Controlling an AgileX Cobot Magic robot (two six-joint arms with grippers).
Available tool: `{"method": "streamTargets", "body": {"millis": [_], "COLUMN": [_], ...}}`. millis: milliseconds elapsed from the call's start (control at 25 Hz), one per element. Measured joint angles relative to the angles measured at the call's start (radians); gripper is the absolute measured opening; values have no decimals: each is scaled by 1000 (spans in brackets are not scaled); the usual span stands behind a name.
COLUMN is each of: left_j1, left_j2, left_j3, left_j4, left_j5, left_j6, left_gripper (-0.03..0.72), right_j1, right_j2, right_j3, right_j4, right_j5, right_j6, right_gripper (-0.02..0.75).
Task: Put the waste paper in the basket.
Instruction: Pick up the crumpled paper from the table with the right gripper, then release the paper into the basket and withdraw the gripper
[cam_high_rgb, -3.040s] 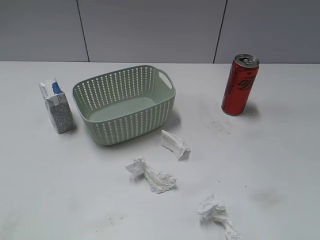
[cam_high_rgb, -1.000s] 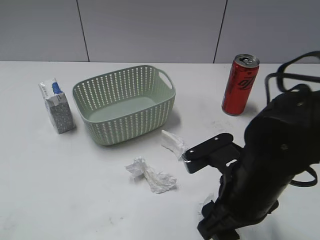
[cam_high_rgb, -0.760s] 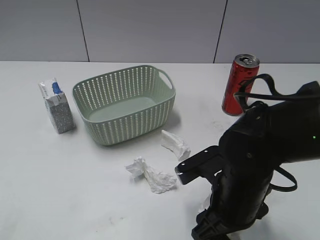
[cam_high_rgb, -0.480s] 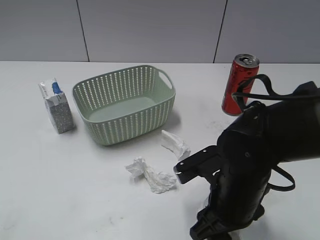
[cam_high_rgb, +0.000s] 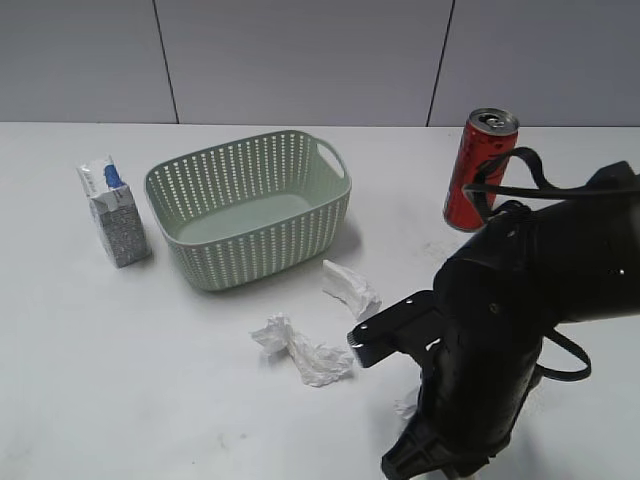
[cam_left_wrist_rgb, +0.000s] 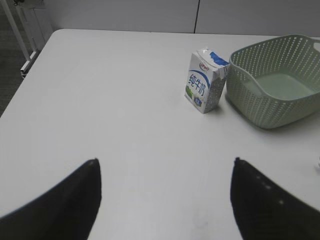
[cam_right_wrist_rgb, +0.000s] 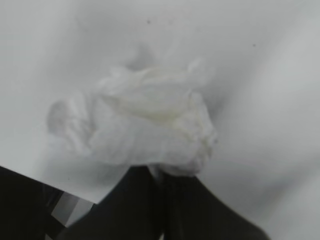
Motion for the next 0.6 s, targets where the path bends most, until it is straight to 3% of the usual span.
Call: {"method": "streamTargets", "body": {"millis": [160, 360, 480, 600], "left_j1": [0, 0, 0, 0], "left_j2": [0, 0, 0, 0], "left_j3": [0, 0, 0, 0], "left_j4": [0, 0, 0, 0], "left_j5": [0, 0, 0, 0], "left_j6": [0, 0, 0, 0], "left_gripper": [591, 591, 591, 591], "right_j1": [0, 0, 0, 0], "right_j2": [-32, -97, -103, -98], "right_j3": [-58, -244, -372, -453], "right_j4": [-18, -22, -22, -40], "right_j5": [81, 136, 54, -144], "right_j6": [-23, -103, -153, -171], "right_gripper": [-7, -7, -7, -7]}}
